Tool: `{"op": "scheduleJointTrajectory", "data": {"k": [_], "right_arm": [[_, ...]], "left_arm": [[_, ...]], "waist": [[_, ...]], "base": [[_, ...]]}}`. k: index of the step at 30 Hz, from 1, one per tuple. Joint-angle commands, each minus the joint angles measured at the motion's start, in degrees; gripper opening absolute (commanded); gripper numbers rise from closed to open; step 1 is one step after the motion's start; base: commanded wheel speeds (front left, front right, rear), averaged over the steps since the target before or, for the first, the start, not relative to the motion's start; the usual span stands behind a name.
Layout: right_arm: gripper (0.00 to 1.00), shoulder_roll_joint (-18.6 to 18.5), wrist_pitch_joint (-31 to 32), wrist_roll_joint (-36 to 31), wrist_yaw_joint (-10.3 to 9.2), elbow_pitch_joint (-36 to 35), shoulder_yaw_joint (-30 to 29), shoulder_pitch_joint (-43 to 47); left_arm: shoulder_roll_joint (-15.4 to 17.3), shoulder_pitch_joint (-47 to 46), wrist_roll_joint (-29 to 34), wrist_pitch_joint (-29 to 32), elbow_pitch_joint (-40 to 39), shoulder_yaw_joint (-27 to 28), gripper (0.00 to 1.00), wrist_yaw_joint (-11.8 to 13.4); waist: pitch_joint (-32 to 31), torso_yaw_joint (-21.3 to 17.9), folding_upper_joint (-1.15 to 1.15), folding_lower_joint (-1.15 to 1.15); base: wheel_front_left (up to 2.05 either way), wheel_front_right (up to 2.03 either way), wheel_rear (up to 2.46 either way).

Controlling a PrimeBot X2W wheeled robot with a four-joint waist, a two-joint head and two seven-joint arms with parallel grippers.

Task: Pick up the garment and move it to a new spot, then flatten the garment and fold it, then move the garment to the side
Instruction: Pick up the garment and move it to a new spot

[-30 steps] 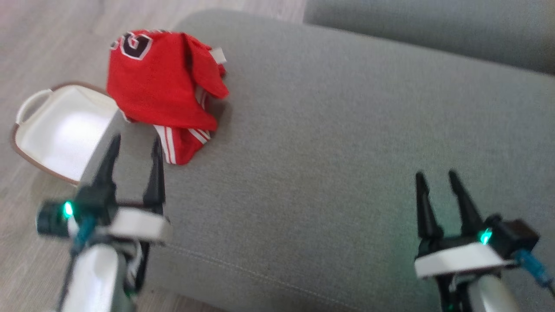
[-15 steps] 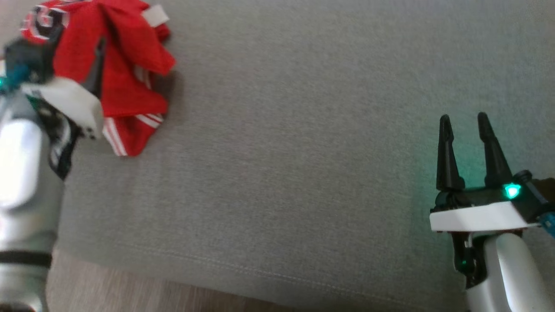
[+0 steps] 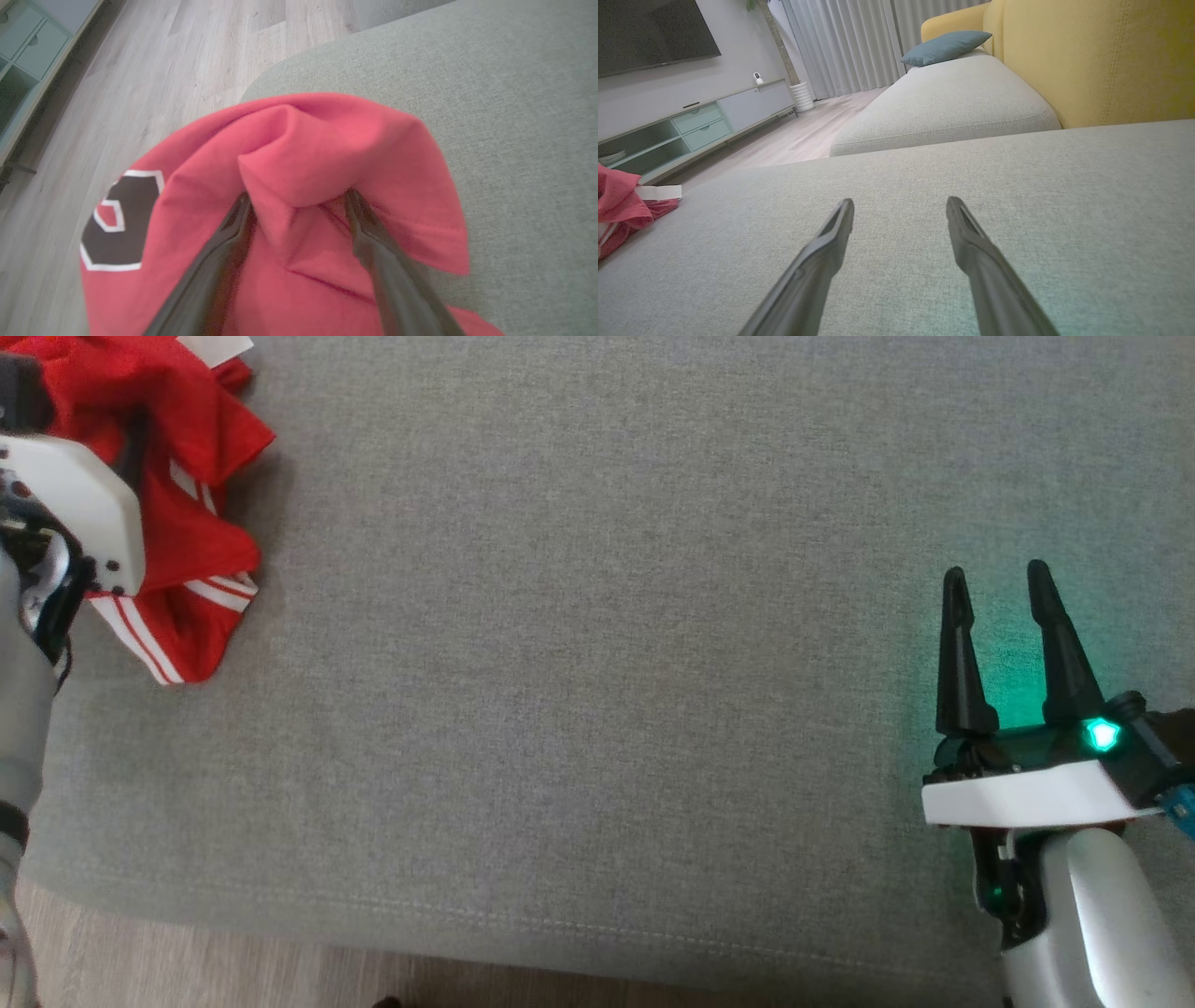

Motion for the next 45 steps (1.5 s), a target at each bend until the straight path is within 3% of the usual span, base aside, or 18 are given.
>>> {"op": "scheduleJointTrajectory", "data": {"k": [1,2,6,10,16,22,28,37,45], "right_arm": [[1.0,-0.28,0.11,-0.57,-0.04,-2.25,1.35,-1.1],[1.0,-0.28,0.13,-0.57,-0.04,-2.23,1.32,-1.08],[1.0,-0.28,0.15,-0.46,-0.04,-1.93,1.17,-0.99],[1.0,-0.28,0.03,-0.16,-0.04,-1.02,1.08,-0.47],[1.0,-0.28,-0.3,0.92,-0.04,0.31,1.28,0.57],[1.0,-0.28,-0.66,2.66,-0.04,1.82,1.12,2.15],[1.0,-0.28,-0.85,4.67,-0.04,2.73,1.63,3.17],[1.0,-0.28,-0.88,6.8,-0.04,1.54,1.66,4.13],[1.0,-0.28,-0.89,8.01,-0.04,0.11,3.15,3.8]], "left_arm": [[3.2,-2.87,-1.08,-0.26,0.45,0.61,0.42,0.1],[3.15,-3.25,-1.38,-0.58,1.16,0.2,0.0,0.1],[3.2,-4.9,-1.92,-4.06,3.48,-0.3,0.0,0.32],[3.02,-6.81,-1.4,-10.27,4.34,-0.08,0.0,2.42],[2.91,-8.6,-1.13,-14.48,2.54,0.6,0.0,4.44],[3.53,-7.71,-0.49,-15.12,-10.07,3.18,0.0,6.8],[3.11,-2.69,1.05,-15.14,-23.5,3.75,0.0,6.12],[0.32,1.62,1.37,-14.66,-30.08,-0.04,0.0,4.15],[-3.74,3.3,0.6,-12.1,-33.47,-3.1,0.0,4.38]], "waist": [[0.12,-0.08,0.0,-0.01],[0.11,-0.07,0.0,-0.01],[-0.44,0.23,0.0,-0.01],[-2.26,0.91,0.0,-0.01],[-5.87,1.83,0.0,-0.01],[-10.71,2.6,0.0,-0.01],[-14.87,1.79,0.0,-0.01],[-18.11,-3.34,0.0,-0.01],[-17.89,-11.98,0.0,-0.01]], "base": [[0.0,0.0,0.0],[0.0,0.0,0.0],[0.0,0.0,0.0],[0.0,0.0,0.0],[0.0,0.0,0.0],[0.0,0.0,0.0],[0.0,0.0,0.0],[0.0,0.0,0.0],[0.0,0.0,0.0]]}}
